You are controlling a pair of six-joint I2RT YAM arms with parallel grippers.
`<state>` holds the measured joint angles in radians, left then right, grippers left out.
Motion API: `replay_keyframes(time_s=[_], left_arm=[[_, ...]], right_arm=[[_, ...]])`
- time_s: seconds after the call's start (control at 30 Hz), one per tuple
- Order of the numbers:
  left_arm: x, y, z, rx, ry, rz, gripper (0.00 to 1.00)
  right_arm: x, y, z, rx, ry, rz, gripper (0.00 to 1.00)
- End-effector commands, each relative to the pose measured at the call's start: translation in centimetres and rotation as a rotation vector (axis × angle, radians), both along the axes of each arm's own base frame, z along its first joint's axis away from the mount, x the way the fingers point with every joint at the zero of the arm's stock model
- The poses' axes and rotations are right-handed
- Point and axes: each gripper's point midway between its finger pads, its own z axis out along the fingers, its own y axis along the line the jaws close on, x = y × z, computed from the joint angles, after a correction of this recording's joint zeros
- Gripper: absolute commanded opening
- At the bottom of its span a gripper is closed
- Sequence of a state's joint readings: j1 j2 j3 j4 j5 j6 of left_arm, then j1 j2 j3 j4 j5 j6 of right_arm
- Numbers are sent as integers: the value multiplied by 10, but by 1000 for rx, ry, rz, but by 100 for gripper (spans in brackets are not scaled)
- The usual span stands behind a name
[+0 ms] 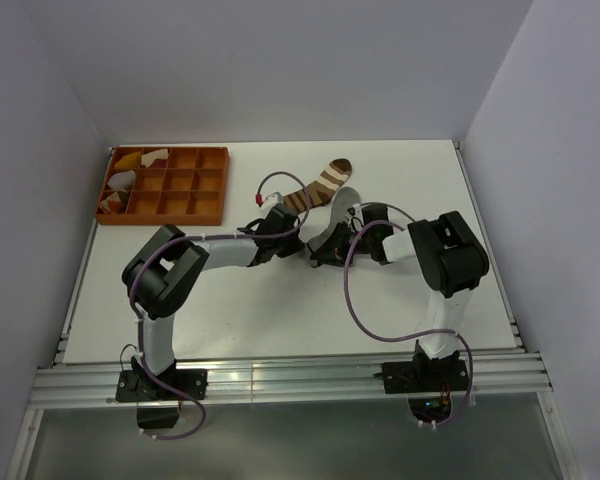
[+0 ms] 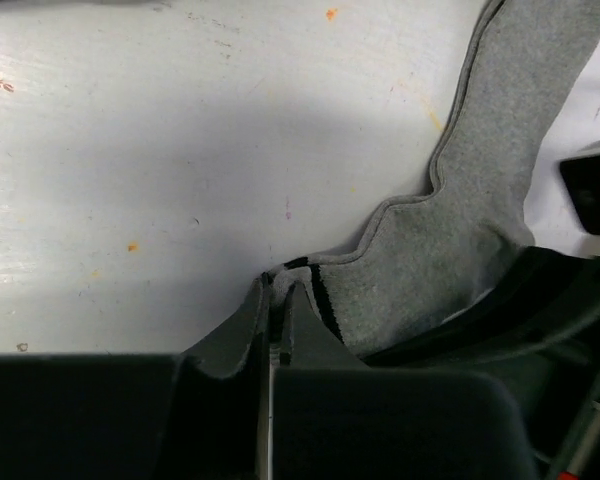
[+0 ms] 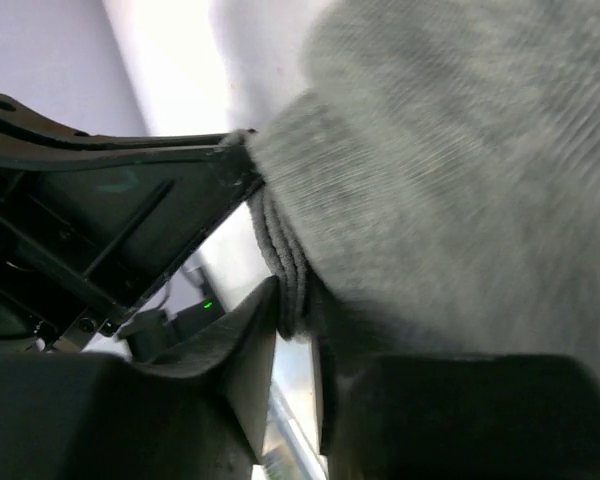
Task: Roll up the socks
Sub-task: Roll the sock at the center of the board.
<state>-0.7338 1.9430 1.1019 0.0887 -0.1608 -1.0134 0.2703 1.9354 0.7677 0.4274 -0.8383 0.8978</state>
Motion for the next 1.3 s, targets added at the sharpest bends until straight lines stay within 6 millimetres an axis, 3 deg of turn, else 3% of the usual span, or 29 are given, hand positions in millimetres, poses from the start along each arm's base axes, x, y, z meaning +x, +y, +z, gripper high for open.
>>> replay_keyframes(time_s=[0.0,0.03,0.13,0.33,0.43,0.5,0.83,1.0,1.27], left_arm=[[-20,27,-36,198,102,-15,0],[-19,31,-34,228,105,-11,0],[-19,35,-30,279,100,-25,0],[-17,37,-15,325,63,-50,0],[-17,32,-11,325,53,-68,0],[-17,30,-10,324,57,-77,0],[-20,31,-14,353,76,-110,0],[-23,26,-19,331,92,-131,0],[-25,25,-19,330,100,-149,0]], right_arm=[[12,-15,9,-134,-125,-29,29],[12,-17,17,-156,-173,-15,35],[18,-23,33,-257,-317,-12,43],[19,-27,52,-497,-571,18,49],[12,-19,52,-609,-667,73,50],[3,-8,52,-630,-720,116,50],[-22,-9,51,-673,-946,89,57],[-22,0,61,-656,-1065,66,57],[-22,20,58,-705,-1140,114,57]])
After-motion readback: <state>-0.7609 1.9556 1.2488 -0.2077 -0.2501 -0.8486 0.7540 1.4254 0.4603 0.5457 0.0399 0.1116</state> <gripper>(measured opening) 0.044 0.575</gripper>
